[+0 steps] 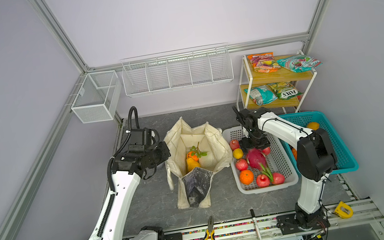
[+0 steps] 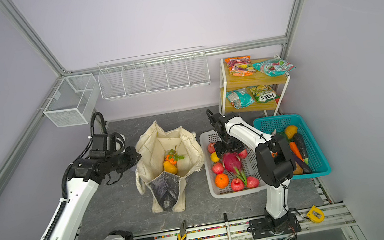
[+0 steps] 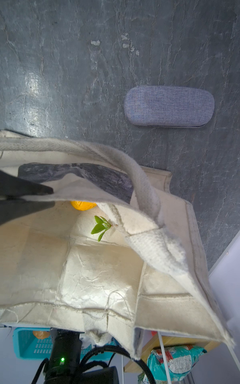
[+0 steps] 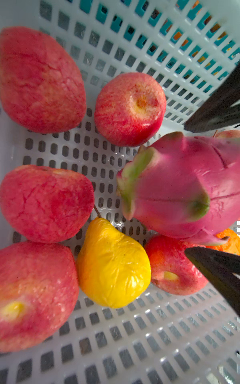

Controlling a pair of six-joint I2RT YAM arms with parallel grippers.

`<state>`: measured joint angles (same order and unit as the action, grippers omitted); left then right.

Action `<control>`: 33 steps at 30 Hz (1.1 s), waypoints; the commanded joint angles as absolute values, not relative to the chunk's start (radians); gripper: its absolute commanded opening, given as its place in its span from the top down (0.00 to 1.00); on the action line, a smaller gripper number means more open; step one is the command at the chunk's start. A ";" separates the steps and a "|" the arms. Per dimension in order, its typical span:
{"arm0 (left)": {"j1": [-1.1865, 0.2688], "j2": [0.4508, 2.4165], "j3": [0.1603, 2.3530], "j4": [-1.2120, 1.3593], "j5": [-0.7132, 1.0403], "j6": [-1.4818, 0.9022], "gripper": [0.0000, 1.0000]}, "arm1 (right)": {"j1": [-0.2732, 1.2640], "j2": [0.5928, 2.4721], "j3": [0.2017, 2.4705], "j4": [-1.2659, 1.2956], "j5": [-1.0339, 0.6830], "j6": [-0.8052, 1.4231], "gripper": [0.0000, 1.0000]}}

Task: Place the food into the grocery bag and tie it
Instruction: 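Lower the right gripper onto the pink dragon fruit and grasp it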

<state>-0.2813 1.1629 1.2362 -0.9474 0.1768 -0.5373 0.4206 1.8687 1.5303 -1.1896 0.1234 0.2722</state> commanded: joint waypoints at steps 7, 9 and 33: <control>-0.279 1.152 1.224 -0.946 0.170 -0.539 1.00 | 0.417 1.879 1.482 -1.235 0.072 0.302 0.12; -0.279 1.151 1.222 -0.945 0.170 -0.541 1.00 | 0.416 1.884 1.474 -1.234 0.068 0.306 0.11; -0.279 1.146 1.221 -0.955 0.160 -0.531 1.00 | 0.415 1.891 1.498 -1.236 0.081 0.342 0.26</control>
<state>-0.2813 1.1572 1.2243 -0.9432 0.1730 -0.5373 0.4175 1.8874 1.4830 -1.2045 0.1062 0.3321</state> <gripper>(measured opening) 0.048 0.829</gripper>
